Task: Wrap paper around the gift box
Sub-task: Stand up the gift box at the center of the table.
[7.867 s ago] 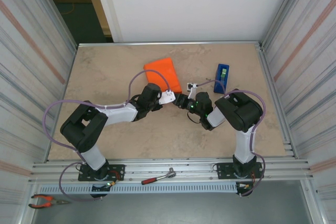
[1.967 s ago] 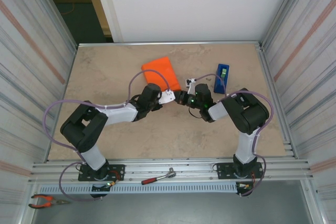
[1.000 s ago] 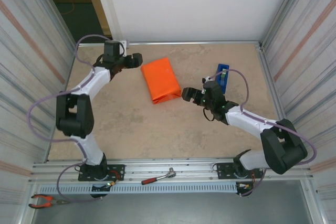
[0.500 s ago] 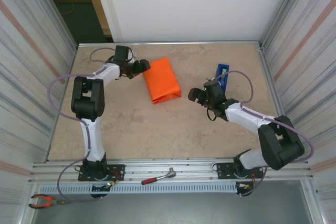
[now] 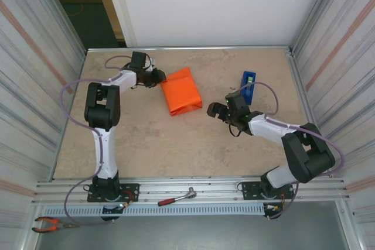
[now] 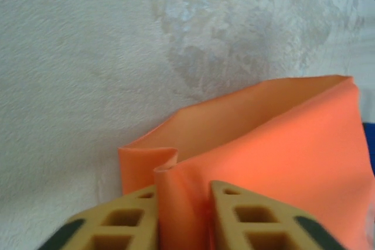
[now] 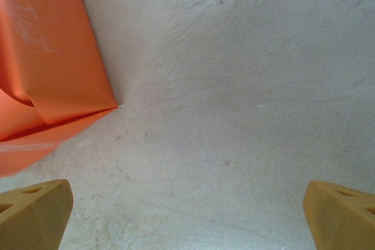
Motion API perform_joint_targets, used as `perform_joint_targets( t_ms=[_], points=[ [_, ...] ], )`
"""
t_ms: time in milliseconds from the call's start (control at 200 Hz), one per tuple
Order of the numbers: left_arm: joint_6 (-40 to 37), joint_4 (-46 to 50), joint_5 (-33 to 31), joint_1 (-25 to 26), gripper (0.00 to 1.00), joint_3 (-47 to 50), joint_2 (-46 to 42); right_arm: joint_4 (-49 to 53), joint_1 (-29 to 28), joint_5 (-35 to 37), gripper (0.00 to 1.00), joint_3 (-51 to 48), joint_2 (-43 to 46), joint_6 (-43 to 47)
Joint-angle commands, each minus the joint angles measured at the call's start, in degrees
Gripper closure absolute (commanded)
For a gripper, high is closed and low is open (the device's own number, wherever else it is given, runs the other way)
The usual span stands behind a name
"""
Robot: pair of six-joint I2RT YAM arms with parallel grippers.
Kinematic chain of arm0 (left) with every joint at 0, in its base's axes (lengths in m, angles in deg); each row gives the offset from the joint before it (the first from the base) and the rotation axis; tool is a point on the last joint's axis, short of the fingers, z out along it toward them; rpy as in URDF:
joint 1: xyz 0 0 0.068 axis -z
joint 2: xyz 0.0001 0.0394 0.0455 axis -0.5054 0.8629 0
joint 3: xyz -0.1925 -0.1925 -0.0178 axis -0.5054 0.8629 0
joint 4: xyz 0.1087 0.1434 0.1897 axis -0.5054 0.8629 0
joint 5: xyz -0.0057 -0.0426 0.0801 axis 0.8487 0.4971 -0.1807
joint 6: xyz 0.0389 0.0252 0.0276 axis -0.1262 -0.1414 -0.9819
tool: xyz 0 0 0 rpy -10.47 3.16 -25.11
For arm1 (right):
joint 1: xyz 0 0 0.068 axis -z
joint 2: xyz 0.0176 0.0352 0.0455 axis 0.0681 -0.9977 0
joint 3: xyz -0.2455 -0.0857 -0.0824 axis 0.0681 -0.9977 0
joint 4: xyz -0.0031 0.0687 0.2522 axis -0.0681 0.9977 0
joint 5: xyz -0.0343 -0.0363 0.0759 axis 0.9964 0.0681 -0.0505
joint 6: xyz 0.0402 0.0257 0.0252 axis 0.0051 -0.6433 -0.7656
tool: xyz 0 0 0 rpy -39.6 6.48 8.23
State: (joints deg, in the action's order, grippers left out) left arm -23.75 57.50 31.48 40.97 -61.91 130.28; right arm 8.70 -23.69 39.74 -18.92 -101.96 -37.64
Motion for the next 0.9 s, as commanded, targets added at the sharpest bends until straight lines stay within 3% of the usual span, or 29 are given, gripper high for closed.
perform_joint_targets(
  t_ms=[0, 90, 301, 626, 897],
  points=[
    [0.18, -2.19, 2.65, 0.63, 0.88, -2.32, 0.6, -0.12, 0.33, -1.46, 0.01, -0.53, 0.52, 0.26],
    [0.63, -3.58, 3.57, 0.72, 1.0, -2.42, -0.36, 0.3, 0.44, -1.67, 0.01, -0.45, 1.36, 0.77],
    [-1.35, -11.66, 3.69, 2.57, 1.0, 3.39, -9.66, 1.2, 1.12, -3.64, 0.01, 0.13, 4.55, 2.04],
    [-9.18, -30.41, 1.81, 8.05, 1.0, 26.96, -28.95, 2.97, 2.37, -6.29, 0.01, 1.06, 11.21, 3.43],
    [-10.13, -40.33, 0.16, 9.35, 1.0, 45.16, -38.5, 0.5, 0.21, -8.2, 0.01, -1.34, 16.35, 5.05]
  ],
)
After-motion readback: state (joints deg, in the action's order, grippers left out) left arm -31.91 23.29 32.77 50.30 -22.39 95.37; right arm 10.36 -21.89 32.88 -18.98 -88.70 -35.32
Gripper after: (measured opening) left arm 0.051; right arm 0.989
